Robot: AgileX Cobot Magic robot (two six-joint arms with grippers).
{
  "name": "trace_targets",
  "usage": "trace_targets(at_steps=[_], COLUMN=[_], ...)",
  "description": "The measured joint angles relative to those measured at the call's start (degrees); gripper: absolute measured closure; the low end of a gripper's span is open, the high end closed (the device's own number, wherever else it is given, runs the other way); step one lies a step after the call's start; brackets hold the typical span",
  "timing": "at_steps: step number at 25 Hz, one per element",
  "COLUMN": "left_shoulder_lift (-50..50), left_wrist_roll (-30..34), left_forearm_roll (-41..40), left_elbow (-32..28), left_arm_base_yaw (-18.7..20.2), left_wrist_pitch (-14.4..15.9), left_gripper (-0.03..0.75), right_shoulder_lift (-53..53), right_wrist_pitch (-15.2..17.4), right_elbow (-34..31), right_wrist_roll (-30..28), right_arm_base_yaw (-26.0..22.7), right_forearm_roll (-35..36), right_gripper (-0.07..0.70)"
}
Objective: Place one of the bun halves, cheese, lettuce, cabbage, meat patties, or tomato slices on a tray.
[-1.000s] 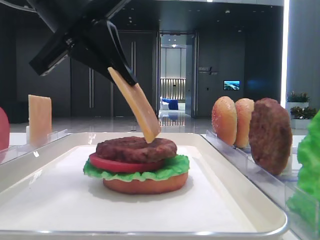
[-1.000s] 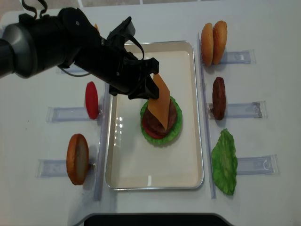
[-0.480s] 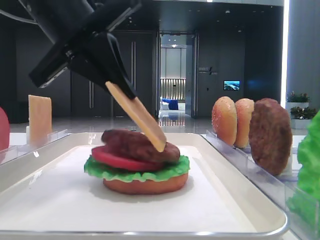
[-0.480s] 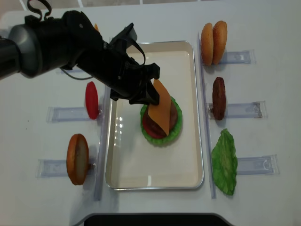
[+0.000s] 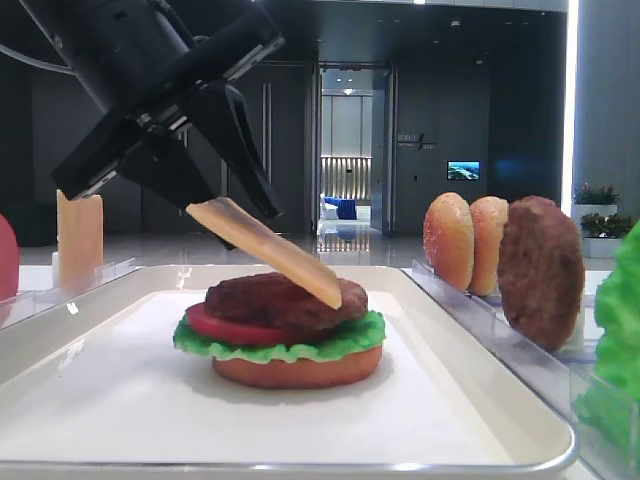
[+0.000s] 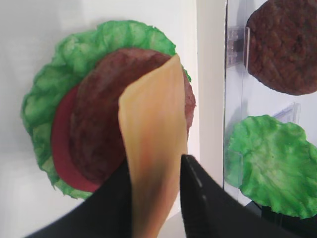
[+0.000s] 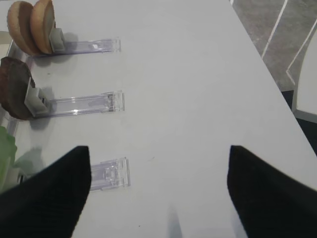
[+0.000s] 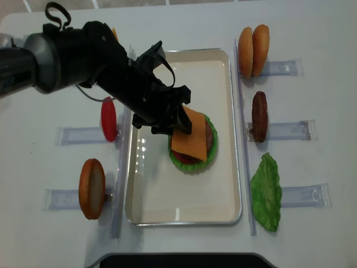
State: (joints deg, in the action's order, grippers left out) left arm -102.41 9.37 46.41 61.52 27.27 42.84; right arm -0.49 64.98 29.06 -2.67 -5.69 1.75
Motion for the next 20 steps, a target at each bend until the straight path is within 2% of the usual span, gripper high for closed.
trace_targets(at_steps=[3, 6, 11, 12, 20], left_shoulder_lift=[0.16, 1.88, 6.09, 7.06, 10.39], left_wrist_roll=[-0.52, -3.71, -12.33, -13.43, -15.99], left_forearm_roll=[-1.8, -6.56, -19.17, -20.52, -22.47], left_elbow=[0.0, -0.04, -0.04, -0.04, -0.04], left_arm_base_yaw=[0.0, 0.0, 0.0, 0.0, 0.0], left_wrist_pitch=[0.13, 0.13, 2.01, 2.28, 2.64], left_gripper=[0.479, 0.441, 0.246, 0.226, 0.195], right_shoulder_lift=[0.0, 0.0, 0.0, 0.0, 0.0], right_wrist_pitch=[0.0, 0.0, 0.0, 0.0, 0.0], right_elbow=[0.0, 0.0, 0.0, 0.0, 0.0], right_wrist_roll=[0.0, 0.0, 0.0, 0.0, 0.0], right_arm_base_yaw=[0.0, 0.0, 0.0, 0.0, 0.0], right_forearm_roll=[0.0, 0.0, 0.0, 0.0, 0.0], right_gripper=[0.092, 0.092, 0.092, 0.092, 0.092])
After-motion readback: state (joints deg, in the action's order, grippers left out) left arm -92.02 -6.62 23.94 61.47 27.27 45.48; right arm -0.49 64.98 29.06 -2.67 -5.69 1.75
